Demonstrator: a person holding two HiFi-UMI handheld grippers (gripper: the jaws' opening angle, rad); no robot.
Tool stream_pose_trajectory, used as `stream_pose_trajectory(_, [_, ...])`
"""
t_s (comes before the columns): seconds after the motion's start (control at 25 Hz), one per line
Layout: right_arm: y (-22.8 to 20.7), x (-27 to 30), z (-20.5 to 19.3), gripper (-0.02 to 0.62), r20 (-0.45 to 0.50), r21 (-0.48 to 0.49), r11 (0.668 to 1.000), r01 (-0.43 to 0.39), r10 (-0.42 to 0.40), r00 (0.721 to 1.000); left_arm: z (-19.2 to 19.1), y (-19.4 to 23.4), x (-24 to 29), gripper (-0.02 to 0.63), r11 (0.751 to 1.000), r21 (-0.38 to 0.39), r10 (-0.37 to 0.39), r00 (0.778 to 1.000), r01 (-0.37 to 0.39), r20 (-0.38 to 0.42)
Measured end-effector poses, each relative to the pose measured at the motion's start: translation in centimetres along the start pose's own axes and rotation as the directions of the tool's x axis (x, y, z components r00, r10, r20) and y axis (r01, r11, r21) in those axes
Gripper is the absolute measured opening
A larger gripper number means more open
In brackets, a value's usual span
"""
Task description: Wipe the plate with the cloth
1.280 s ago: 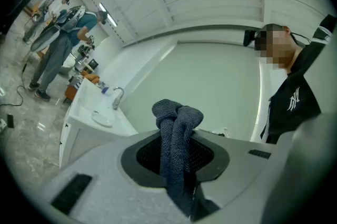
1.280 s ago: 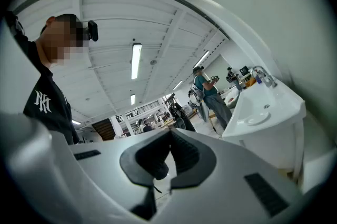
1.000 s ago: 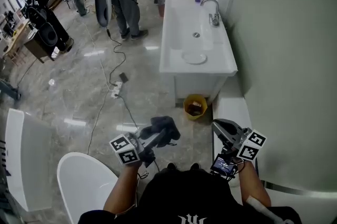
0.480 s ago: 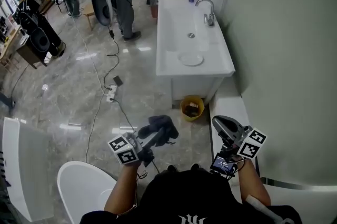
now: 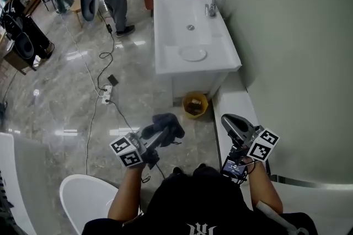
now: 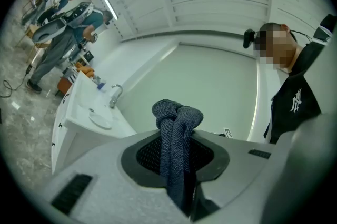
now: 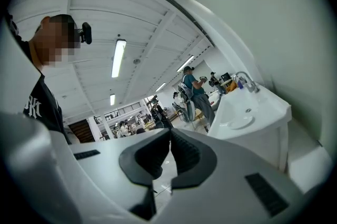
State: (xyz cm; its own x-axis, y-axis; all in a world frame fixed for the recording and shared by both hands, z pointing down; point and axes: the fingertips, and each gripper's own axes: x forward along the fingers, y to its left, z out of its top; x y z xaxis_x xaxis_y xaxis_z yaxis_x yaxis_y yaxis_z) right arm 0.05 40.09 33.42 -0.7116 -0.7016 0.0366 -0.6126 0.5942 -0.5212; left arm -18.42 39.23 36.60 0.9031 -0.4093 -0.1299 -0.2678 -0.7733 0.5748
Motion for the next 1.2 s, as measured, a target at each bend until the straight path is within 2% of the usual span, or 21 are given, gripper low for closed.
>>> stream_pose_trajectory(0.32, [-4.9,1.2,0.6,0.006,-0.025,-0.004,0.999,0.035,-0.035,0.999,0.7,4.7,2.8,0.064,1.0,-0.023,0.014,1.0,-0.014,-0.012])
stream_pose_trajectory(0.44, [-9.2,3.0,1.5,0.006,-0.028,0.012,1.0,0.022,-0.022,0.999,1.5,7.6,5.8,0.064,0.999,-0.02,0.03,0.999,-0.031,-0.028])
stream_pose_trajectory(0.6, [-18.1,5.9,4.2,0.006,-0.034,0.064,0.998,0.001,0.001,0.999,2.6,13.2,12.3,0.064,0.997,-0.034,0.061,0.997,-0.062,-0.036])
stream_pose_trajectory(0.72, [-21.3,7.2,5.9,0.005,-0.093,0.111,0.994,-0.005,0.015,0.996,4.1,14.6,15.1,0.064,0.997,-0.038,0.063,0.998,-0.065,-0.03])
stream_pose_trajectory(0.96, [-28.4,10.9,8.7,0.006,-0.171,0.133,0.991,-0.011,0.033,0.985,6.8,19.1,21.0,0.064,0.995,-0.025,0.1,0.994,-0.101,-0.036])
stream_pose_trajectory(1.2, [-34.4,15.6,7.7,0.006,-0.271,0.203,0.979,0.023,0.033,0.962,8.2,24.2,23.0,0.064,0.99,-0.037,0.135,0.989,-0.137,-0.057])
